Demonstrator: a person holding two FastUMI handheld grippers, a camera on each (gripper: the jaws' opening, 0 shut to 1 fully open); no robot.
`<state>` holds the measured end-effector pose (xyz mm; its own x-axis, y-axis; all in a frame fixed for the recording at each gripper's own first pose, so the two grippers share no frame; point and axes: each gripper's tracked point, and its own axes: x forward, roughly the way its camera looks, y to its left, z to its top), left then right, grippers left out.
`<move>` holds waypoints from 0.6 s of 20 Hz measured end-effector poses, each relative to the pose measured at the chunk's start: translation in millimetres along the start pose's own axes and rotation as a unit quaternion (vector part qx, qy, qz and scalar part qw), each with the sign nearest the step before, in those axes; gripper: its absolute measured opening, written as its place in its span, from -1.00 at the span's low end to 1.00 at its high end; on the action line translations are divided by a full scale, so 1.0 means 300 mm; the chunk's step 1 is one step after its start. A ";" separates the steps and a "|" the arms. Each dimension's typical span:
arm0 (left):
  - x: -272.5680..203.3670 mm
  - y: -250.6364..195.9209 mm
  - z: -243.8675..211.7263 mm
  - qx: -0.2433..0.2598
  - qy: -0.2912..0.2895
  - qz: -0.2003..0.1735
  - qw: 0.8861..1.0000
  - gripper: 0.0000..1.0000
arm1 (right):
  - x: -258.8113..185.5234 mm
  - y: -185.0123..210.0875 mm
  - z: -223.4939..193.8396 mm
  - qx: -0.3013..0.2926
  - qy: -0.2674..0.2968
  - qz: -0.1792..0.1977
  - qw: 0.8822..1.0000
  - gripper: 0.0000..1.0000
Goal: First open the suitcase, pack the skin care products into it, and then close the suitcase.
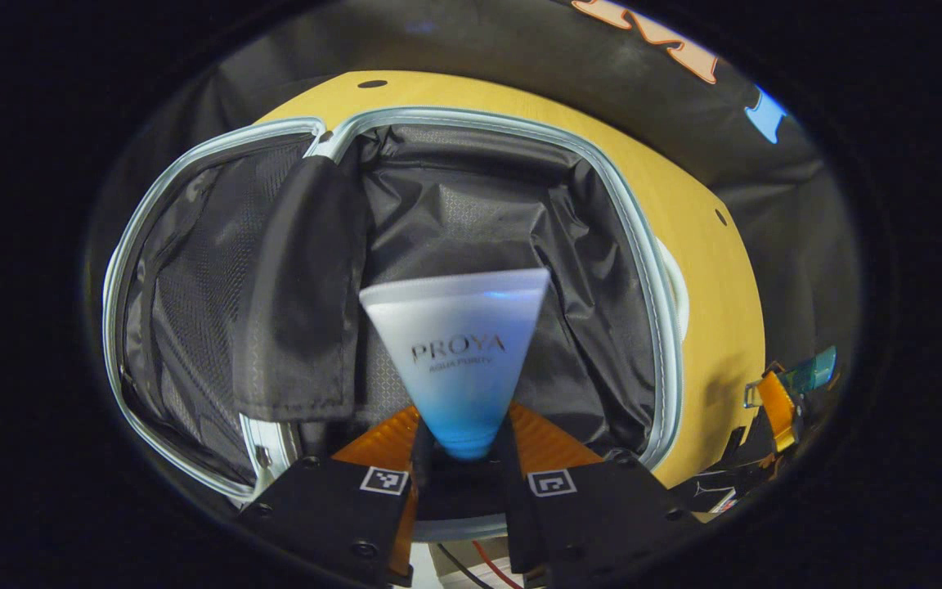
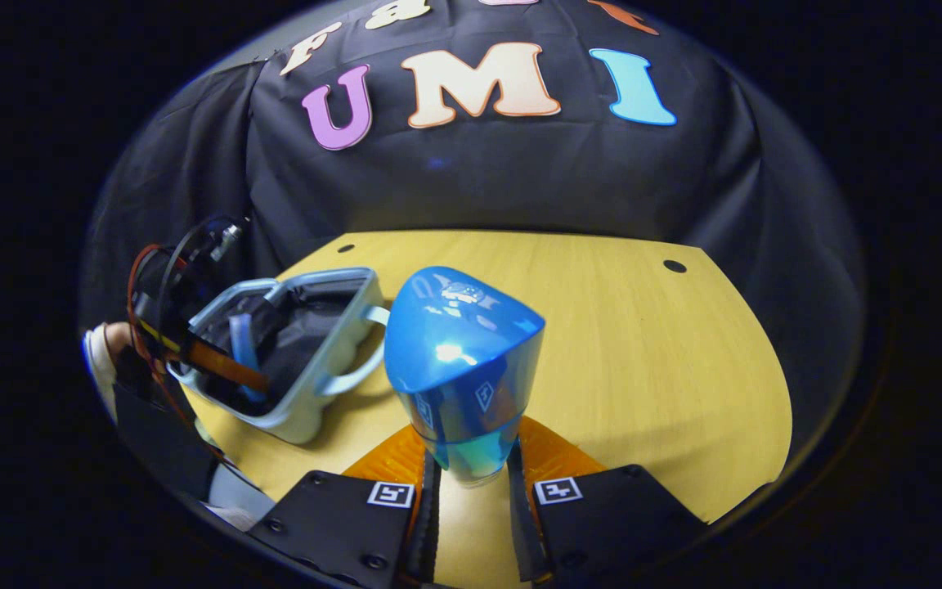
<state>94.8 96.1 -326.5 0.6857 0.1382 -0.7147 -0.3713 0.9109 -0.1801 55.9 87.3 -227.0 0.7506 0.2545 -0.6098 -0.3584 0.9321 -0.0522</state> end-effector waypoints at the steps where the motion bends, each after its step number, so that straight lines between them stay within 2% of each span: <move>1: 0.000 0.016 0.006 0.002 0.000 0.002 1.000 -0.13 | -0.005 0.066 0.020 0.007 -0.001 0.008 1.000 -0.22; 2: -0.004 0.039 0.024 0.005 -0.004 0.009 1.000 -0.18 | -0.001 0.138 0.037 0.013 0.001 0.020 1.000 -0.22; 4: -0.033 0.044 0.044 0.006 -0.017 -0.002 1.000 0.00 | 0.019 0.286 0.059 0.021 0.009 0.047 0.999 -0.29; 6: -0.088 0.030 0.079 0.011 -0.037 -0.026 0.999 0.17 | 0.054 0.428 0.063 0.014 0.022 0.078 0.997 -0.22; 7: -0.124 0.028 0.105 0.013 -0.050 -0.036 0.998 0.43 | 0.072 0.490 0.059 0.006 0.030 0.091 0.995 -0.29; 8: -0.163 0.029 0.131 0.014 -0.065 -0.044 0.997 0.61 | 0.092 0.544 0.050 -0.003 0.039 0.102 0.994 -0.22; 10: -0.237 0.087 0.179 0.012 -0.099 -0.036 0.994 0.96 | 0.142 0.634 0.023 -0.019 0.059 0.118 0.991 -0.22; 12: -0.305 0.166 0.212 -0.005 -0.122 -0.026 0.992 0.92 | 0.190 0.688 -0.018 -0.026 0.086 0.126 0.988 -0.29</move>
<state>53.5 153.5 -227.1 0.8347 0.1829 -0.5194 -0.3370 0.9156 -0.2191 21.7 292.8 -276.9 0.5304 0.4252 -0.7334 -0.5533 0.8291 0.0806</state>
